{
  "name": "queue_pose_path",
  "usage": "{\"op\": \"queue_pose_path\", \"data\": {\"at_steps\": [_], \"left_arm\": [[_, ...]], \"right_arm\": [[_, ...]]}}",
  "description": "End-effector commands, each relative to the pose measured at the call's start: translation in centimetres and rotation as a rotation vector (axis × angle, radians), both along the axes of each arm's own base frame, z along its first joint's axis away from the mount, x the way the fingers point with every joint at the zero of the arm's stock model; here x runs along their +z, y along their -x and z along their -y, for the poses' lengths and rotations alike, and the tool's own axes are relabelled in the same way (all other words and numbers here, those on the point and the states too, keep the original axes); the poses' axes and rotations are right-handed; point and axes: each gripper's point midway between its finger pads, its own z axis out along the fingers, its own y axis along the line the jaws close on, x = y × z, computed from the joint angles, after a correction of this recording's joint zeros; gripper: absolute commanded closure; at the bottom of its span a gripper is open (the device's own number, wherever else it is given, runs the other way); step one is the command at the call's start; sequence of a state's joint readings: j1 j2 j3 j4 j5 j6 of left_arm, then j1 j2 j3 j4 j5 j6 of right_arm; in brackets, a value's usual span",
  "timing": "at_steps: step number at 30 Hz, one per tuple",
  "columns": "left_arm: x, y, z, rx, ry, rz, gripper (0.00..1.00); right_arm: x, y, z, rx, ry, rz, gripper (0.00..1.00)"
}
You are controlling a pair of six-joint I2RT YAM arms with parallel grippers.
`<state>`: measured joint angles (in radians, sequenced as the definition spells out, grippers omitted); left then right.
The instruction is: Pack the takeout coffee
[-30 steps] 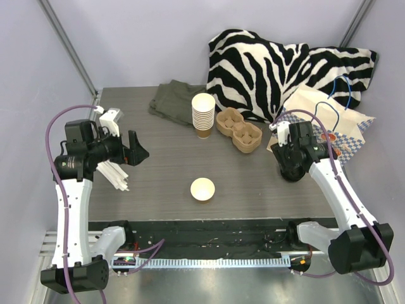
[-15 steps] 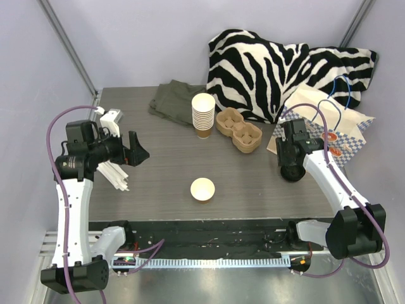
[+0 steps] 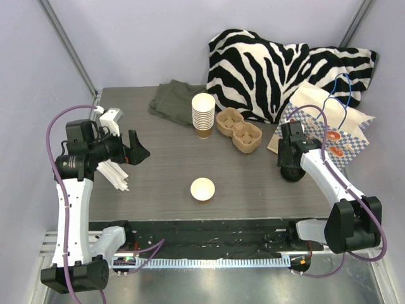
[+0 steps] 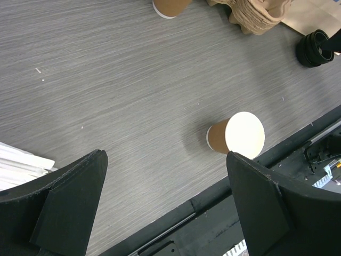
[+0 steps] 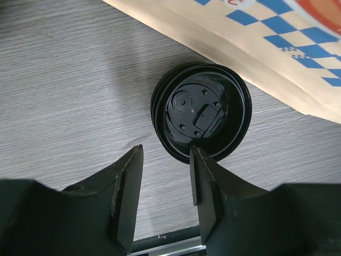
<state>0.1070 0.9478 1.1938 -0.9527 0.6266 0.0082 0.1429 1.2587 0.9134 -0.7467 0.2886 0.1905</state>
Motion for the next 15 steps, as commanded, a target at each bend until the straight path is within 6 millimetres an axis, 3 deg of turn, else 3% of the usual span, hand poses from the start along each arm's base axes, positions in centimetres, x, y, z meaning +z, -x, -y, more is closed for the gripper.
{"op": "queue_pose_path", "data": {"at_steps": [1,15], "left_arm": [[1.0,-0.6,0.1,-0.01,0.012,0.05,0.0],[0.8,-1.1,0.3,-0.004,0.033,0.037,0.0]], "right_arm": [[-0.2,-1.2,-0.2,-0.024,-0.011,0.019,0.52],[-1.4,-1.4,-0.1,-0.023,-0.002,-0.035,0.55]]}}
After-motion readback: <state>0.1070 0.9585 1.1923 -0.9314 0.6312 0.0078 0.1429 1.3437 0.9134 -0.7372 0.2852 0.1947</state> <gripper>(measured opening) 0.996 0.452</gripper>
